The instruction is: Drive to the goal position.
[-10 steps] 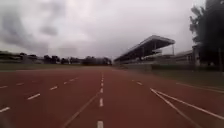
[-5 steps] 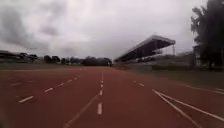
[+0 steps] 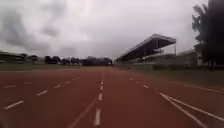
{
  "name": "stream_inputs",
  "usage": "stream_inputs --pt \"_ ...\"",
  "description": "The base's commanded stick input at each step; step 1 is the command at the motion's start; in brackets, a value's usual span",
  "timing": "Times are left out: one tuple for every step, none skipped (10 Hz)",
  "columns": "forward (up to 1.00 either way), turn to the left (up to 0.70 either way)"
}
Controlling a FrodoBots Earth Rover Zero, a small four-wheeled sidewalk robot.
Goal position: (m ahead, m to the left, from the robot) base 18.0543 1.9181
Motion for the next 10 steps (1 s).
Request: stream_inputs --pt "0.5 0.0" --pt "0.5 0.0" --pt "0.5 0.0" --pt "0.5 0.0" --pt "0.5 0.0" --pt "0.5 0.0" --pt "0.5 0.0" --pt "0.5 0.0" --pt "0.5 0.0" --pt "0.5 0.0"
